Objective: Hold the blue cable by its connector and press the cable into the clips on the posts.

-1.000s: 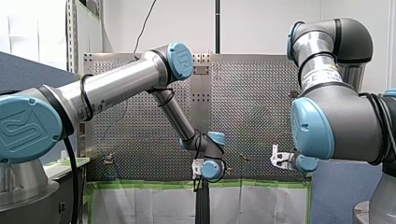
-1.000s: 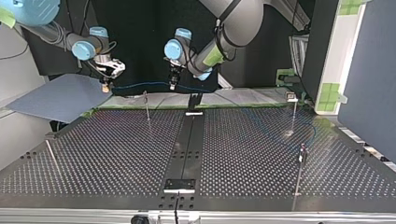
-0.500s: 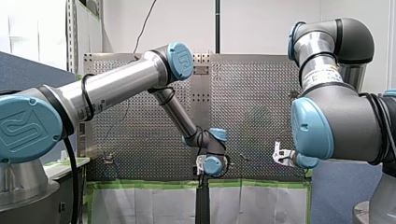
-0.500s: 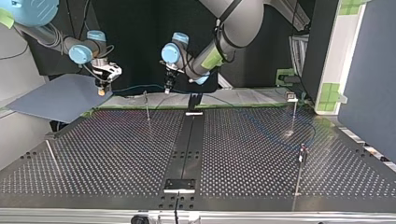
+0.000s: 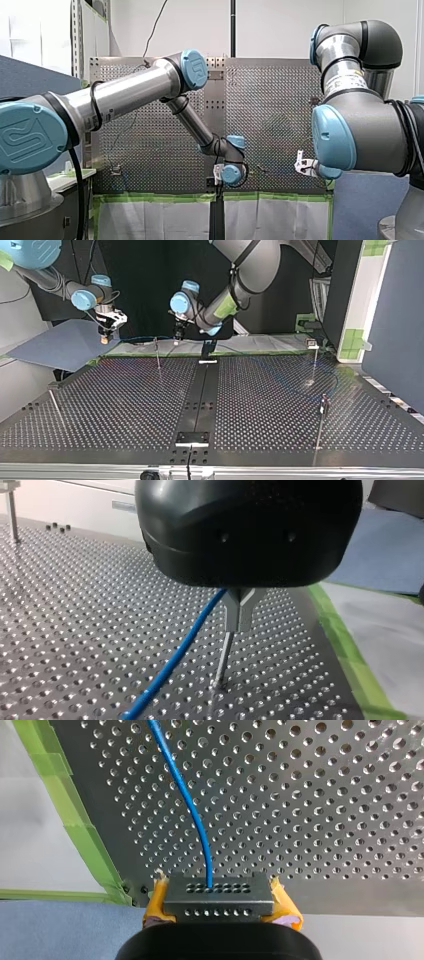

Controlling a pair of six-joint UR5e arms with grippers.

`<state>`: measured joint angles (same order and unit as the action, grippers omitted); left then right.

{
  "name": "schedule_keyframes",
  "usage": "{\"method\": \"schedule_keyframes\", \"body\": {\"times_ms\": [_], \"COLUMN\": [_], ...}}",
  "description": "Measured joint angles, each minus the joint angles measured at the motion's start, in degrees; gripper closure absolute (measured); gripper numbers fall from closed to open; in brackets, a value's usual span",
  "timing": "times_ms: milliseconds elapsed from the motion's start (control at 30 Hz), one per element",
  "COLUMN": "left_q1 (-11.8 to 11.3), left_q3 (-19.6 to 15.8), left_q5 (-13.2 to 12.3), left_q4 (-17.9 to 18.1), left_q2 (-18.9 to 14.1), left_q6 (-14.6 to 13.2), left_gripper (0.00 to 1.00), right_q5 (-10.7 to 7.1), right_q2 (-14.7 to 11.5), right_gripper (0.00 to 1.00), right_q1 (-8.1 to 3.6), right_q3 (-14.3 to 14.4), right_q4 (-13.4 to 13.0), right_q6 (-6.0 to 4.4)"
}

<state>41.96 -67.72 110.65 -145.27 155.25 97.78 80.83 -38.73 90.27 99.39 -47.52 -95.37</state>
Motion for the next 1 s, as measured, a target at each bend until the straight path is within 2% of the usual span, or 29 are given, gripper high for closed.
{"method": "schedule_keyframes", "body": {"times_ms": [267,467,800,1000], "left_q1": [-0.50,-0.53,-1.76,-2.31], "left_q3": [1.04,2.56,4.87,7.20], "left_q5": [-0.28,-0.51,-1.33,-1.72], "left_q4": [-0.23,-0.81,-1.06,-2.83], "left_q2": [0.31,1.95,2.53,4.20], "left_q6": [0.13,0.28,0.82,0.83], "left_gripper": [1.00,1.00,1.00,1.00], "right_q5": [0.56,0.72,0.77,0.89], "right_q2": [0.17,0.27,0.42,0.49], "right_gripper": [1.00,1.00,1.00,1.00], "right_q1": [-0.12,-0.13,-0.09,0.02], "right_q3": [-0.13,-0.11,-0.73,-1.41], "right_q4": [0.09,-0.03,0.01,0.35], "right_q6": [0.00,0.00,-0.01,-0.01]}}
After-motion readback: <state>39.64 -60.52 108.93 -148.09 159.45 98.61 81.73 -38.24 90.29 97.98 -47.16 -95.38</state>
